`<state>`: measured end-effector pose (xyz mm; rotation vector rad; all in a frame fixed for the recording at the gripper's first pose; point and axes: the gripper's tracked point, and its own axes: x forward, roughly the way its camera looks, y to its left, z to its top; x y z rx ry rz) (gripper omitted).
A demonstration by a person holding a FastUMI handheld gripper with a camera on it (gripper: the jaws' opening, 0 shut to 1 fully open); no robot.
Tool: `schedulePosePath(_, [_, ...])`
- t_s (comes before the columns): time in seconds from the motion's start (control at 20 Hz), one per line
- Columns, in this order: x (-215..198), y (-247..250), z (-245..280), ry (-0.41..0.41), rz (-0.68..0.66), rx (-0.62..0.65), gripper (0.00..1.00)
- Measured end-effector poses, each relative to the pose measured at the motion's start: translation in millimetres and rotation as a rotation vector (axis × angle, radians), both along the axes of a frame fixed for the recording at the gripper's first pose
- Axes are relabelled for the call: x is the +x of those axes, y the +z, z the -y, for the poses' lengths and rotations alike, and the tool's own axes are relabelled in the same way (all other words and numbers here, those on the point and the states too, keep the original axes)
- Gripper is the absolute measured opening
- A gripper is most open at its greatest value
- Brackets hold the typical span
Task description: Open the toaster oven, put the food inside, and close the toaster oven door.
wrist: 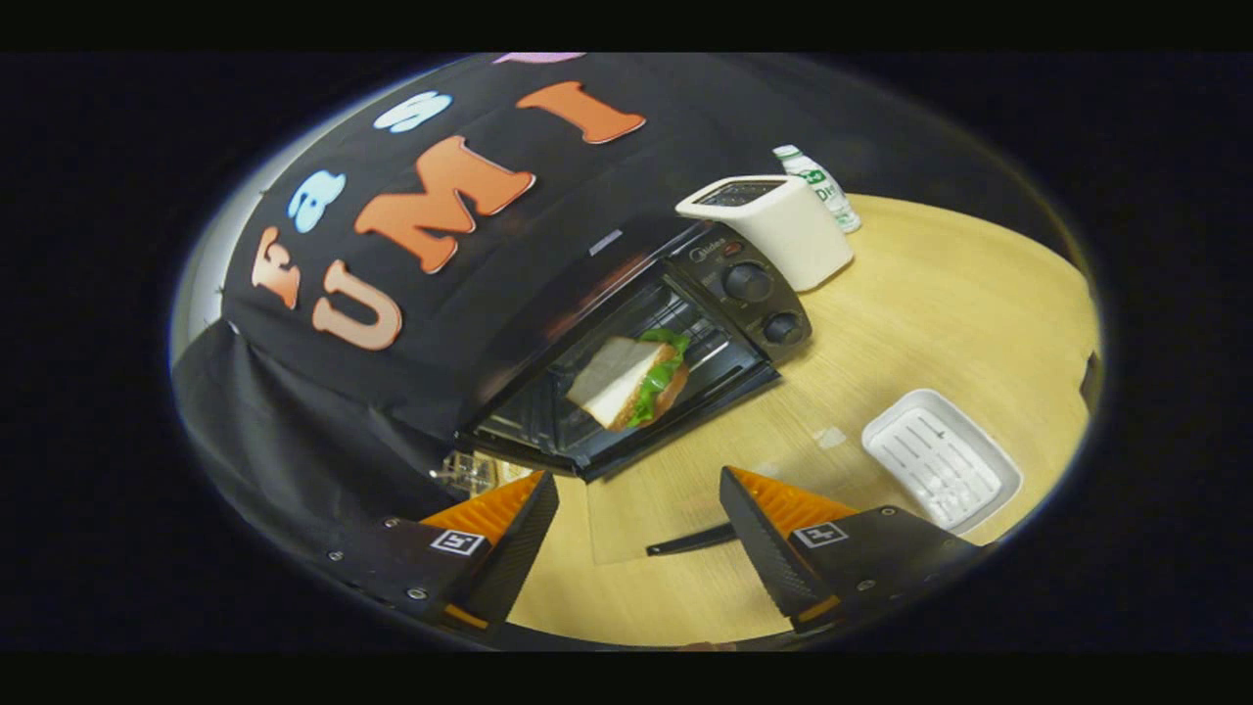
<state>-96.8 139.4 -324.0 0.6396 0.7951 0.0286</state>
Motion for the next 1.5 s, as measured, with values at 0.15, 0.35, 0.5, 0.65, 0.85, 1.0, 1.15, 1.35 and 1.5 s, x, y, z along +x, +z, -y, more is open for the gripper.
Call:
schedulePosePath(0.15, [-24.5, -16.0, 6.1, 0.120, -0.022, -0.229, 0.98])
schedulePosePath(0.35, [-60.7, -43.4, 1.3, 0.278, -0.080, -0.431, 0.99])
schedulePosePath(0.5, [-70.4, -65.8, -6.5, 0.337, -0.118, -0.495, 0.99])
schedulePosePath(0.65, [-69.8, -78.3, -13.7, 0.372, -0.137, -0.539, 0.99])
schedulePosePath(0.85, [-63.3, -88.4, -22.8, 0.382, -0.141, -0.566, 0.99])
schedulePosePath(1.0, [-54.1, -83.8, -22.3, 0.358, -0.115, -0.576, 0.99])
schedulePosePath(1.15, [-34.9, -76.4, -15.9, 0.312, -0.081, -0.580, 0.99])
schedulePosePath(1.35, [-41.2, -80.1, -9.9, 0.336, -0.107, -0.612, 0.99])
schedulePosePath(1.5, [-49.1, -89.4, -11.5, 0.373, -0.132, -0.642, 0.99])
